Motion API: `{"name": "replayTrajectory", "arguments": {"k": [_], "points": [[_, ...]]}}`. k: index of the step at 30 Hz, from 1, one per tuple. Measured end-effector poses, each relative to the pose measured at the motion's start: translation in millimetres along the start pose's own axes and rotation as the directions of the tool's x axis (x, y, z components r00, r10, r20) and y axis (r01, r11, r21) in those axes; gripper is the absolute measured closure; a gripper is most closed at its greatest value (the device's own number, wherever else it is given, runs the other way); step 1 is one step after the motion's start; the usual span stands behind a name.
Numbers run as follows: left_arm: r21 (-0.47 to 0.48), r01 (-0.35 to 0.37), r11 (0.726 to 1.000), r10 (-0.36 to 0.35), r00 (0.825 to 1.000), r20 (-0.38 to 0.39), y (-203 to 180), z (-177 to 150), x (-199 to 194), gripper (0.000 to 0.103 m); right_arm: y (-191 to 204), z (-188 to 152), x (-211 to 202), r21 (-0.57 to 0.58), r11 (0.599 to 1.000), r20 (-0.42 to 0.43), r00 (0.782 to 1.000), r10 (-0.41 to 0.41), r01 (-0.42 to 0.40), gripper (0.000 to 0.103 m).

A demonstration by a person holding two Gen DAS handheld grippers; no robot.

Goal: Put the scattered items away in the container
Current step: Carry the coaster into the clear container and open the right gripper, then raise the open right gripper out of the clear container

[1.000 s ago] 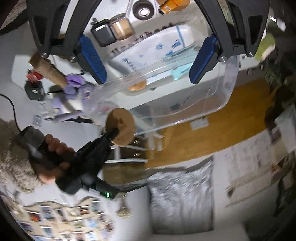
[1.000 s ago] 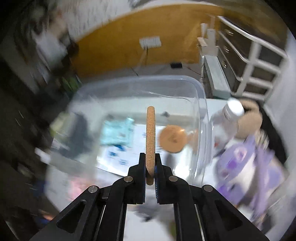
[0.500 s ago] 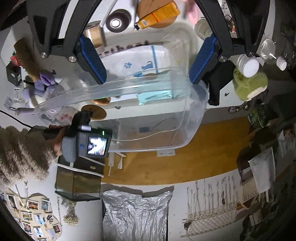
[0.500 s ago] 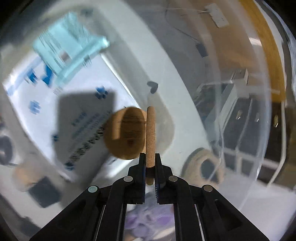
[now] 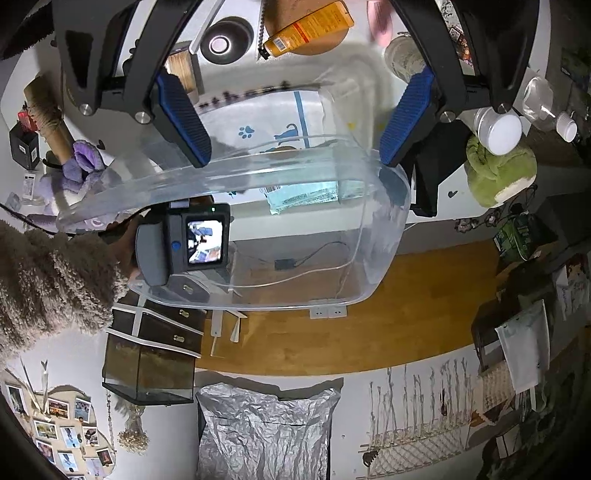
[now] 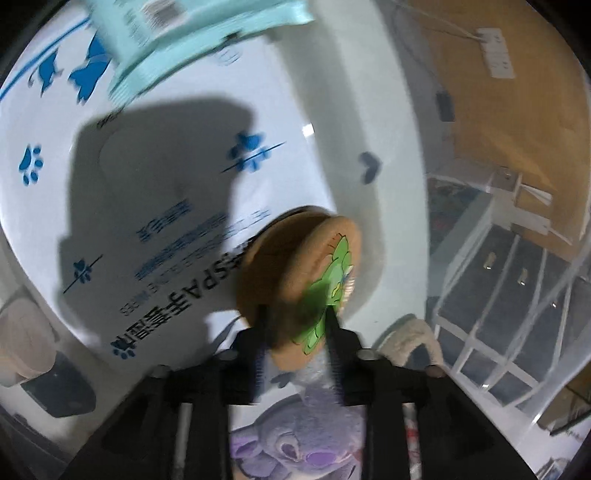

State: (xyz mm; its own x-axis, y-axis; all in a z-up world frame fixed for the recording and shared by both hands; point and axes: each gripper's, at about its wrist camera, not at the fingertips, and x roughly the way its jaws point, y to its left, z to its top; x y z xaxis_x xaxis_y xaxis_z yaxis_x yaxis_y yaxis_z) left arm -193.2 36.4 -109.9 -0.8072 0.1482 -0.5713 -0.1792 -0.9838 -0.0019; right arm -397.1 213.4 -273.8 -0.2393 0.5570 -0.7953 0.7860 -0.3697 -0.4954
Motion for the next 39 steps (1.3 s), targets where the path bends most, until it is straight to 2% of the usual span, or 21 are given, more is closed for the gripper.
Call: {"name": "replayTrajectory", "arguments": {"k": [2,5,7,10,13,16,18,20,21,22,23,24,26,30,32,35,39], "points": [[-0.006,0.002,1.000,-0.002,1.000,-0.007,1.5,0.0,0.6,0.010,4.3,2.4,0.8,-0.020,1.000,-0.002,1.000,-0.012,0.012,0.034],[-0.014,0.004,1.000,-0.004,1.000,-0.007,3.7,0.3,-0.1,0.010,-2.0,-2.0,-3.1,-0.006,1.000,0.007,1.000,0.005,-0.005,0.034],[-0.012,0.005,1.000,-0.005,1.000,-0.007,3.7,0.3,-0.7,0.010,-13.8,-6.5,-11.5,0.035,0.997,0.027,0.998,0.065,-0.066,0.034],[-0.005,0.010,1.000,-0.010,1.000,-0.005,1.9,0.4,-2.3,0.010,-41.2,-19.9,-30.3,0.122,0.963,0.086,0.970,0.229,-0.239,0.034],[0.000,0.016,1.000,-0.016,1.000,-0.002,-0.3,0.8,-3.8,0.010,-63.3,-33.6,-45.6,0.177,0.923,0.132,0.938,0.322,-0.342,0.034],[-0.001,0.022,1.000,-0.022,1.000,0.000,-2.3,1.6,-4.2,0.010,-86.9,-45.9,-59.5,0.254,0.888,0.196,0.920,0.340,-0.382,0.034],[0.001,0.025,1.000,-0.025,1.000,0.002,-3.5,1.9,-4.6,0.010,-101.2,-53.6,-69.2,0.330,0.839,0.252,0.897,0.364,-0.433,0.034],[0.007,0.028,1.000,-0.028,1.000,0.006,-5.7,3.2,-6.0,0.010,-107.1,-60.9,-80.1,0.384,0.764,0.318,0.851,0.418,-0.519,0.035],[0.008,0.029,1.000,-0.029,1.000,0.007,-6.7,4.1,-6.9,0.010,-107.8,-64.9,-87.8,0.404,0.721,0.359,0.823,0.440,-0.562,0.041],[0.010,0.031,0.999,-0.031,0.999,0.009,-7.7,4.9,-7.8,0.010,-108.2,-71.3,-98.3,0.406,0.696,0.406,0.799,0.443,-0.592,0.048],[0.012,0.032,0.999,-0.032,0.999,0.010,-8.8,5.7,-8.7,0.010,-108.6,-77.8,-108.4,0.407,0.670,0.453,0.774,0.442,-0.621,0.059],[0.014,0.034,0.999,-0.034,0.999,0.012,-9.8,6.5,-9.6,0.010,-109.8,-84.7,-114.7,0.411,0.649,0.498,0.754,0.428,-0.640,0.067],[0.016,0.038,0.999,-0.038,0.999,0.013,-11.9,8.3,-11.4,0.010,-106.6,-101.5,-129.9,0.404,0.606,0.596,0.700,0.395,-0.686,0.077],[0.020,0.040,0.999,-0.041,0.999,0.011,-17.1,10.5,-15.7,0.010,-99.6,-140.3,-155.4,0.383,0.503,0.756,0.576,0.312,-0.775,0.078],[0.020,0.042,0.999,-0.042,0.999,0.011,-20.2,11.7,-19.5,0.010,-85.5,-164.2,-165.9,0.380,0.460,0.814,0.526,0.245,-0.802,0.078],[0.011,0.037,0.999,-0.037,0.999,0.001,-22.5,12.1,-23.3,0.010,-58.8,-195.2,-180.2,0.388,0.439,0.860,0.489,0.142,-0.810,0.078],[-0.032,0.033,0.999,-0.034,0.999,-0.031,-22.0,10.7,-27.4,0.010,-23.7,-226.4,-194.1,0.424,0.435,0.864,0.499,0.068,-0.794,0.078]]}}
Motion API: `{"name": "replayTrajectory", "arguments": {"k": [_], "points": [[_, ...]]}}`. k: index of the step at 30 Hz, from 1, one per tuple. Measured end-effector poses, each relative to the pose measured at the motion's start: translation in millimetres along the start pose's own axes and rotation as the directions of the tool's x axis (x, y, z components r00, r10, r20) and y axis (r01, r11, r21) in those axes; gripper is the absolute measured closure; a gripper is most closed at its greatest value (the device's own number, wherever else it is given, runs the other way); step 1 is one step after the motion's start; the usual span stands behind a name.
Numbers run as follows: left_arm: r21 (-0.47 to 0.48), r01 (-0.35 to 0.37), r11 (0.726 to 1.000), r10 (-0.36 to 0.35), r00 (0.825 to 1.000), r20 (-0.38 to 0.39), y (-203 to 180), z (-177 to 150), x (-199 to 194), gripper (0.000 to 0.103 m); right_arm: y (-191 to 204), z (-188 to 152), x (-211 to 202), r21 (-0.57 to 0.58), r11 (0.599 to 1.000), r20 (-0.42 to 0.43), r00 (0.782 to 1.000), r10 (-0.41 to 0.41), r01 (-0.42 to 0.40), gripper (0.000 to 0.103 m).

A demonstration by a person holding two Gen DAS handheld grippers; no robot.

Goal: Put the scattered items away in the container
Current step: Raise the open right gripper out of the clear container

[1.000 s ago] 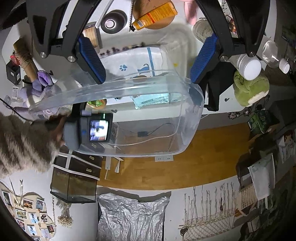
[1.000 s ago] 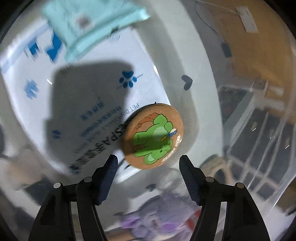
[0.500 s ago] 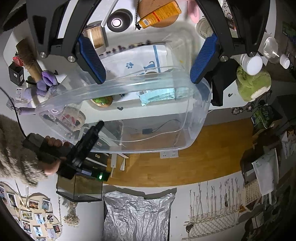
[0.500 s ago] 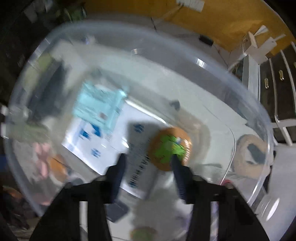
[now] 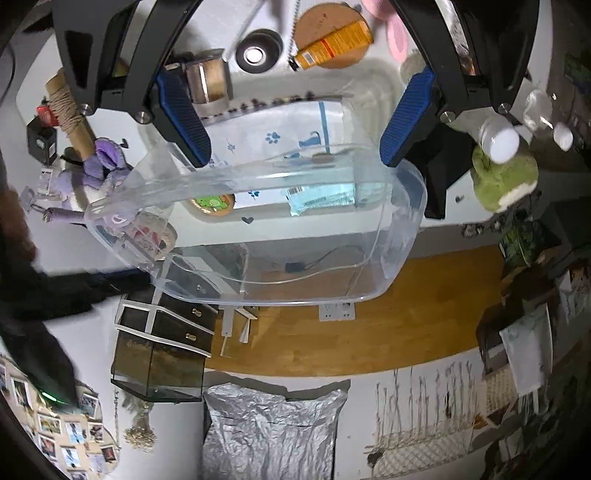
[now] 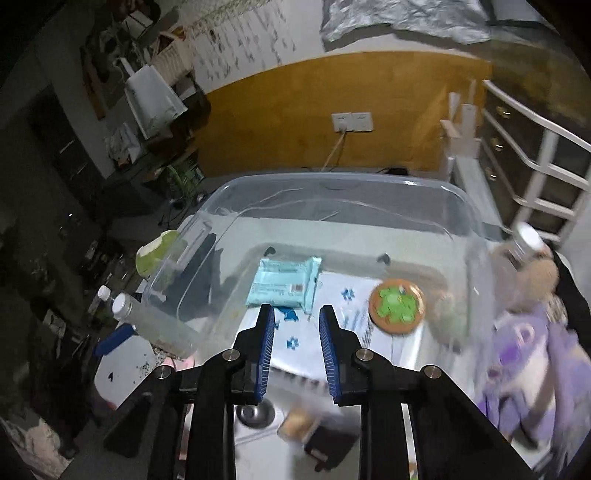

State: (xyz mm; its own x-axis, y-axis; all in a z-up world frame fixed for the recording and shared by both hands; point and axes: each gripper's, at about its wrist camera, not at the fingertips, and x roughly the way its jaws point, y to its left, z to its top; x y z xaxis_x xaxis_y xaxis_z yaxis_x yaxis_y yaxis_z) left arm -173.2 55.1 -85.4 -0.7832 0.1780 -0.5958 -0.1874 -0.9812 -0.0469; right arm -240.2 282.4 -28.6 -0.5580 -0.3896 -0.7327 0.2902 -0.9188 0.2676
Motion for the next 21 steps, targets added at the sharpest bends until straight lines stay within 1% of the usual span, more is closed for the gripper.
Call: {"name": "replayTrajectory", "arguments": {"k": [3,5,7,8,9,10,11,12,16,20,21], "points": [[-0.013,0.001,1.000,-0.001,1.000,-0.010,-1.8,-1.3,-4.8,0.010,7.9,-24.1,-14.7,0.031,1.000,0.011,1.000,-0.008,0.007,0.078],[-0.008,-0.003,1.000,0.003,1.000,-0.008,-4.5,-2.3,-10.1,0.009,14.9,-40.7,-22.7,0.025,0.999,0.024,0.999,-0.040,0.039,0.078],[-0.007,-0.004,1.000,0.004,1.000,-0.005,-6.7,-3.1,-15.9,0.002,21.9,-55.1,-28.4,0.017,0.998,0.046,0.997,-0.068,0.067,0.078],[-0.009,-0.002,1.000,0.002,1.000,0.001,-7.7,-3.5,-19.5,0.000,25.1,-62.9,-30.4,0.012,0.997,0.061,0.995,-0.083,0.082,0.078],[-0.010,-0.001,1.000,0.001,1.000,0.007,-8.7,-3.8,-23.0,0.000,28.2,-70.1,-33.2,0.011,0.995,0.076,0.993,-0.096,0.095,0.076],[-0.008,0.001,1.000,-0.001,1.000,0.009,-10.0,-4.2,-26.2,0.000,29.7,-76.3,-34.7,0.018,0.994,0.084,0.991,-0.105,0.103,0.069],[-0.006,-0.004,1.000,0.004,1.000,0.010,-11.3,-4.7,-29.0,0.000,30.1,-83.2,-36.2,0.036,0.993,0.085,0.990,-0.111,0.108,0.041],[-0.004,-0.009,1.000,0.009,1.000,0.012,-12.6,-5.3,-31.9,0.000,30.4,-90.1,-37.7,0.053,0.992,0.087,0.989,-0.116,0.112,0.025],[-0.003,-0.014,1.000,0.014,1.000,0.015,-15.9,-9.5,-43.0,0.000,33.2,-110.5,-44.0,0.106,0.988,0.099,0.988,-0.118,0.108,0.025],[0.012,-0.011,1.000,0.011,1.000,0.014,-18.9,-15.0,-53.1,0.000,38.1,-133.8,-50.6,0.119,0.983,0.138,0.978,-0.158,0.142,0.025],[0.018,-0.012,1.000,0.012,1.000,0.016,-19.8,-16.7,-55.7,0.000,38.6,-139.0,-52.5,0.124,0.980,0.154,0.972,-0.175,0.157,0.020]]}}
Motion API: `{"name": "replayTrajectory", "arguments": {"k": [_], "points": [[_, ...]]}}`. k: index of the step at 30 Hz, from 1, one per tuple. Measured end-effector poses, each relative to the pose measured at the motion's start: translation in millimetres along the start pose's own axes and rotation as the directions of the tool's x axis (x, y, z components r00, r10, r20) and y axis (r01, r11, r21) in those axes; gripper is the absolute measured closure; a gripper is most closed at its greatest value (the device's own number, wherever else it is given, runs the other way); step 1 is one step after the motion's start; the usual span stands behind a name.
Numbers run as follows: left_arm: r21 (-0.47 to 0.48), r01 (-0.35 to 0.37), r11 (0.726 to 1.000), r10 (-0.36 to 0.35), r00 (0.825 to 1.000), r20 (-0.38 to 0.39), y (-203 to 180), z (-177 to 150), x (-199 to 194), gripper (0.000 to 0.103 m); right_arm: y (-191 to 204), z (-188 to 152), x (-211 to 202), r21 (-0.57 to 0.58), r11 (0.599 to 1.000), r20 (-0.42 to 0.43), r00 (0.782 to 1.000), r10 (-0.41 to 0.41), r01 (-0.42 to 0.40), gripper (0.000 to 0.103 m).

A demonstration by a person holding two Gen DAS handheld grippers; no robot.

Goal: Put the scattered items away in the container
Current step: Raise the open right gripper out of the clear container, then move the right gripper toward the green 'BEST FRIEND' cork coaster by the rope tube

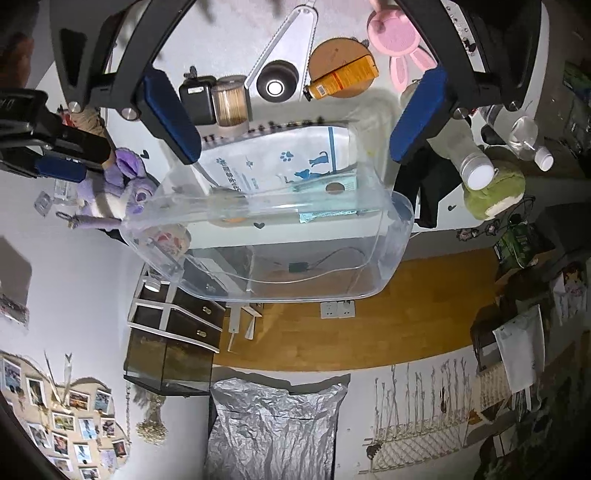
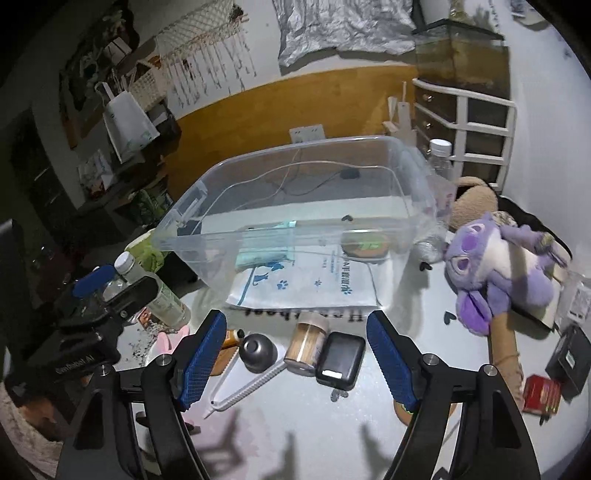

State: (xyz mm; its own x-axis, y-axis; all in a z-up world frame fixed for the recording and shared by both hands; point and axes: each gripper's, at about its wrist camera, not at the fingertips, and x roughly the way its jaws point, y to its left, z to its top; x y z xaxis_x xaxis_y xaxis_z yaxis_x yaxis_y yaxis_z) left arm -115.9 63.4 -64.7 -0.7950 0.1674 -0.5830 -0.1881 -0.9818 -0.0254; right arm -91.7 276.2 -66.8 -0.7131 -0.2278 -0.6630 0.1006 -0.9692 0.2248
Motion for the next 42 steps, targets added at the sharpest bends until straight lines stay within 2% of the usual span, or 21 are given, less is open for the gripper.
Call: {"name": "replayTrajectory", "arguments": {"k": [1,2,7,14,18,23,29,33,35,37,40,42], "points": [[0.001,0.001,1.000,-0.001,1.000,0.003,-0.9,-1.9,-3.1,0.000,-0.5,-4.9,-2.7,0.003,1.000,0.018,1.000,-0.016,0.016,0.014],[0.002,0.003,1.000,-0.003,1.000,0.007,-1.8,-3.8,-6.2,0.000,-0.9,-9.6,-5.4,0.006,1.000,0.037,0.999,-0.030,0.030,0.000],[0.006,-0.019,1.000,0.019,1.000,0.019,-5.4,-15.8,-20.0,0.000,-2.6,-35.4,-19.8,0.038,0.996,0.129,0.987,-0.090,0.086,0.000],[-0.022,-0.017,1.000,0.018,1.000,0.023,-3.5,-32.7,-32.3,0.000,9.3,-61.2,-30.8,0.033,0.993,0.115,0.986,-0.120,0.117,0.000],[-0.025,0.002,1.000,-0.002,1.000,0.011,-2.7,-40.3,-36.8,0.000,10.5,-67.9,-42.9,0.049,0.995,0.124,0.988,-0.093,0.087,0.000],[-0.022,0.030,0.999,-0.030,1.000,0.004,-0.9,-47.1,-42.2,0.001,4.2,-78.7,-43.0,0.114,0.990,0.058,0.995,-0.087,0.080,0.000],[-0.030,0.044,0.999,-0.045,0.999,-0.021,-2.3,-52.6,-46.4,0.001,7.3,-84.5,-47.1,0.090,0.994,0.030,0.997,-0.070,0.067,0.000],[-0.046,0.012,0.999,-0.014,0.999,-0.041,-3.6,-58.9,-46.5,0.001,10.4,-84.3,-48.9,0.025,0.999,0.019,0.999,-0.048,0.047,0.000],[-0.052,-0.027,0.998,0.024,0.998,-0.057,-2.5,-65.7,-46.1,0.001,9.8,-82.3,-48.7,-0.018,0.999,0.006,0.999,-0.039,0.039,0.000],[-0.053,-0.068,0.996,0.063,0.994,-0.087,-1.9,-73.1,-44.8,0.002,7.3,-81.7,-47.2,-0.038,0.999,-0.027,0.999,-0.021,0.020,0.000],[-0.051,-0.089,0.995,0.082,0.988,-0.127,-4.6,-87.4,-41.5,0.003,2.0,-85.1,-46.9,-0.082,0.997,-0.062,0.998,-0.013,0.008,0.000],[-0.046,-0.087,0.995,0.078,0.983,-0.165,-10.4,-98.5,-36.8,0.014,-4.8,-84.8,-47.8,-0.091,0.996,-0.072,0.997,-0.006,0.000,0.000]]}}
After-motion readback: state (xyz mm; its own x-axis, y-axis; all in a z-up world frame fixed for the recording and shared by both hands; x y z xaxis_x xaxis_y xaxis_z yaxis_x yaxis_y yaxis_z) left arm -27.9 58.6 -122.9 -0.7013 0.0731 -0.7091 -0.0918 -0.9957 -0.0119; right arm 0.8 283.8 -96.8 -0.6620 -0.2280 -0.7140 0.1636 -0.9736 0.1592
